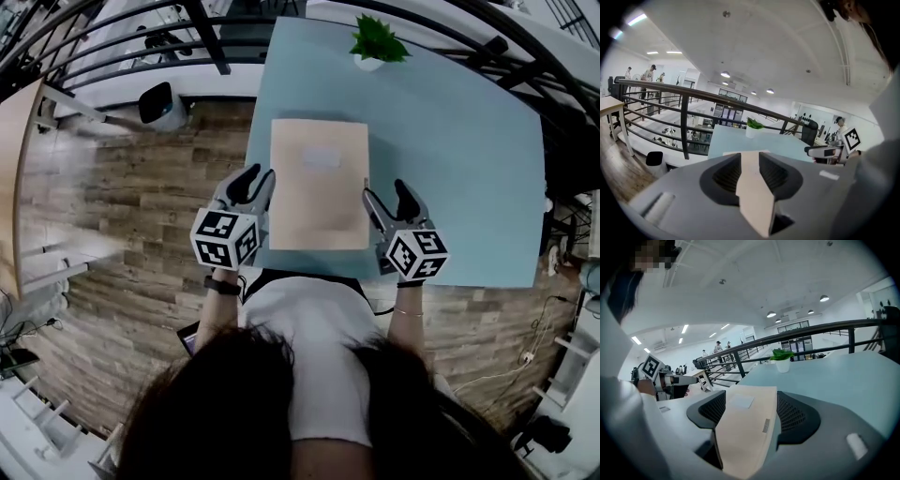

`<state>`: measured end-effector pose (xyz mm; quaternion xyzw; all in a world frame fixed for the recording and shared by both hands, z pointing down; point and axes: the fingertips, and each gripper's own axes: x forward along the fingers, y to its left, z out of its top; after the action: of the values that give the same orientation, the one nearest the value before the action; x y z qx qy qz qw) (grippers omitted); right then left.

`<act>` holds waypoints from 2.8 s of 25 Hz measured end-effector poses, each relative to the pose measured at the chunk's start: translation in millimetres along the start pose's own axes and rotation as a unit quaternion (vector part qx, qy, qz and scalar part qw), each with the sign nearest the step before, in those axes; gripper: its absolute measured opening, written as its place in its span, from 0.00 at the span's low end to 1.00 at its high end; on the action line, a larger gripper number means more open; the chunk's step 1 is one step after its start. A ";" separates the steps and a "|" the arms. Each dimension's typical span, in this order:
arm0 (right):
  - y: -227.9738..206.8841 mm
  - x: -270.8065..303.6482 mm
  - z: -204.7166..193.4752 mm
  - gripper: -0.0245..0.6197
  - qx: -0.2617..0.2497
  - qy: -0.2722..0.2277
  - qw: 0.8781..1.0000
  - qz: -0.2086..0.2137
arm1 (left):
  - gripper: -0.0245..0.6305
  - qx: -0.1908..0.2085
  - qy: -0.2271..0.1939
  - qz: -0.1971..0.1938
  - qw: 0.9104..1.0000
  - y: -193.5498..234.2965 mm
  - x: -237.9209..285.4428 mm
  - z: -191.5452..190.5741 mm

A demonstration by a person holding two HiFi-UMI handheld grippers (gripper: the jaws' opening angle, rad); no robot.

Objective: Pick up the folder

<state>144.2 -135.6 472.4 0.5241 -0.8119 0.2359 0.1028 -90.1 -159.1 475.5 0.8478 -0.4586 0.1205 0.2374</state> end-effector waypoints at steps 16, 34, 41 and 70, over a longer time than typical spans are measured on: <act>-7.2 19.5 -26.8 0.53 0.035 0.039 0.998 0.034 | 0.29 -0.060 0.041 -0.008 0.997 4.1 20.4 -38.3; -17.9 39.5 -93.0 0.53 0.108 0.096 0.989 0.044 | 0.31 -0.157 0.097 -0.032 0.982 18.7 33.4 -107.9; -20.2 40.6 -101.0 0.53 0.127 0.100 0.986 0.051 | 0.36 -0.176 0.111 -0.031 0.978 17.3 39.4 -125.2; -28.6 65.7 -129.5 0.56 0.277 0.197 0.925 0.169 | 0.36 -0.226 0.068 -0.038 0.971 31.6 38.0 -137.7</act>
<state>131.3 -134.4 619.9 0.3295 -0.7544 0.5634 0.0700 -93.7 -130.5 619.0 0.7788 -0.4238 0.0618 0.4584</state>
